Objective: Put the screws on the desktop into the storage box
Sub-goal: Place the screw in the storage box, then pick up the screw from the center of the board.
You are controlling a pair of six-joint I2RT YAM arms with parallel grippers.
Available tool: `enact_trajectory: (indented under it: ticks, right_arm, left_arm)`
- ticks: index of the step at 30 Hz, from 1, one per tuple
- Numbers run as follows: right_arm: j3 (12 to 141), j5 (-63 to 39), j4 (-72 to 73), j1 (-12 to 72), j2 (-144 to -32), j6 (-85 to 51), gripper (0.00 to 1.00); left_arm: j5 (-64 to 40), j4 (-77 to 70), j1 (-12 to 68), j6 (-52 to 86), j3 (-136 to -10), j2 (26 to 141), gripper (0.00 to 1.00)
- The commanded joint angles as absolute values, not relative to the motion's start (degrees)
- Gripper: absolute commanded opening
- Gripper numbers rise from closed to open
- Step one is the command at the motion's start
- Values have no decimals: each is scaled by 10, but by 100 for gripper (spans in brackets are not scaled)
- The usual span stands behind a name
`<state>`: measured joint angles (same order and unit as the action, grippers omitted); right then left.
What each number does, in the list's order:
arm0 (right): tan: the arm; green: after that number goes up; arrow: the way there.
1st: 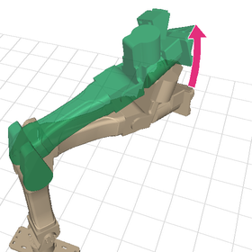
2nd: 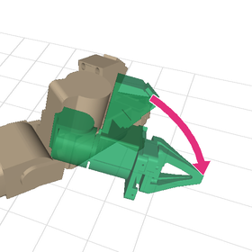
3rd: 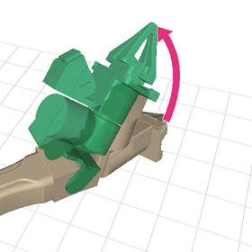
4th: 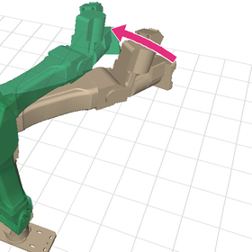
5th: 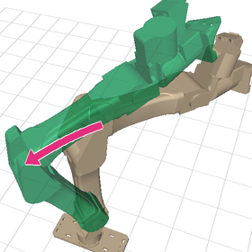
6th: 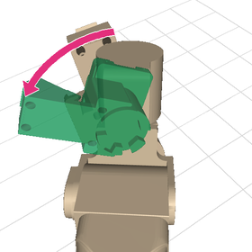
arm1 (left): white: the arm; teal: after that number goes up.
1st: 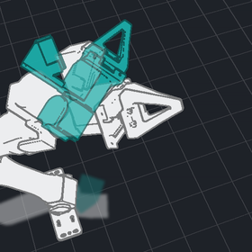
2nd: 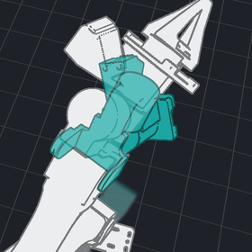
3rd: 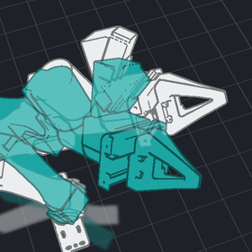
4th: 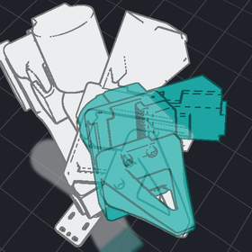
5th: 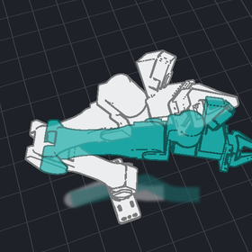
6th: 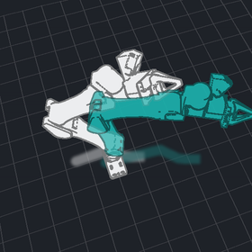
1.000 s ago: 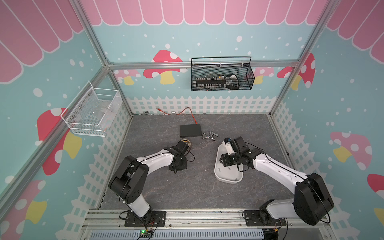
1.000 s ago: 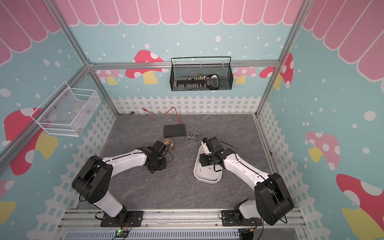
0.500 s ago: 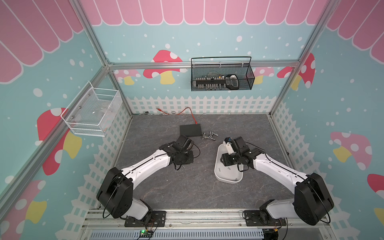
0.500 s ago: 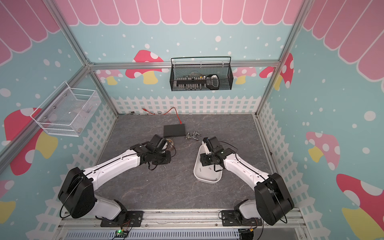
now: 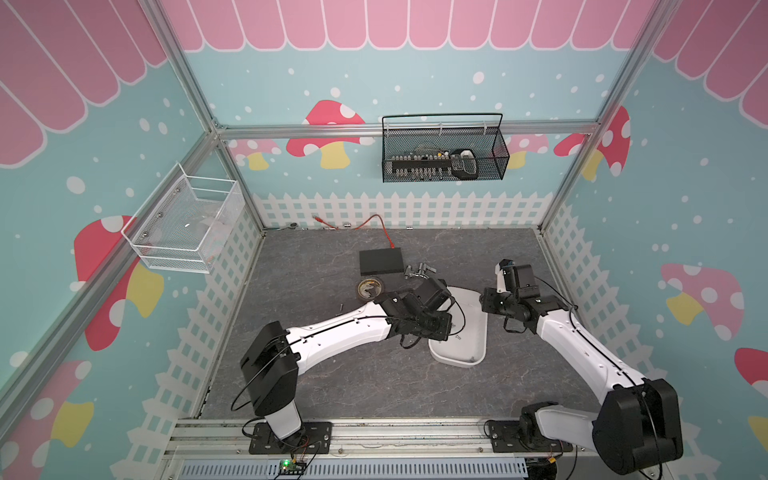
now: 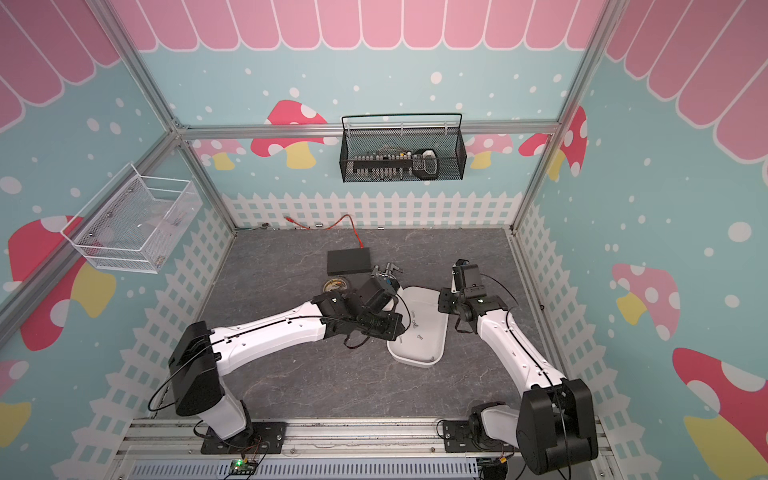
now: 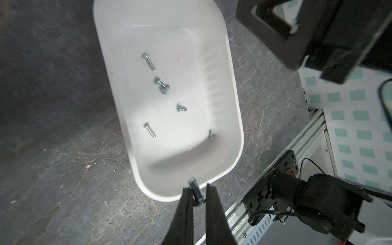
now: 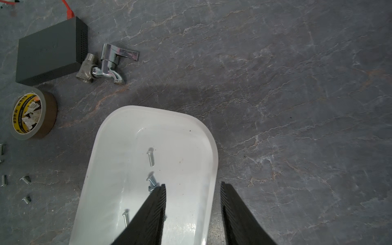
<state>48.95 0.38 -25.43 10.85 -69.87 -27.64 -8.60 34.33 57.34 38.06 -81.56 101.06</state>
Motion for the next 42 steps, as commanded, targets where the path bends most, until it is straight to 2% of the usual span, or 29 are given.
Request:
enact_trajectory:
  ticks: [1, 3, 7, 10, 14, 19, 25, 32, 37, 42]
  right_arm:
    - [473, 19, -245, 99, -671, -289, 49]
    - [475, 10, -245, 98, -672, -285, 49]
    - [472, -71, -222, 99, -669, -266, 49]
    - [461, -117, -196, 104, -657, -264, 49]
    - [480, -152, -194, 159, -683, -253, 48]
    - [579, -107, -255, 303, -779, -252, 48]
    - [675, -100, -276, 432, -909, -243, 46]
    - [839, -55, -352, 537, -1082, -210, 45]
    - [938, -37, -406, 558, -1192, -191, 44]
    - [999, -31, -427, 561, -1249, -189, 41]
  left_arm:
    - [-88, 342, 587, 389, -847, 1053, 17]
    - [-83, 342, 587, 388, -858, 1068, 29]
    - [-57, 343, 581, 376, -859, 1054, 47]
    - [-30, 344, 561, 376, -817, 999, 55]
    - [-3, 342, 498, 386, -700, 877, 55]
    - [-8, 341, 350, 380, -534, 702, 55]
    - [1, 353, 202, 368, -448, 545, 55]
    - [30, 332, 191, 374, -432, 485, 55]
    - [18, 321, 190, 372, -425, 490, 55]
    - [12, 318, 183, 371, -424, 495, 55]
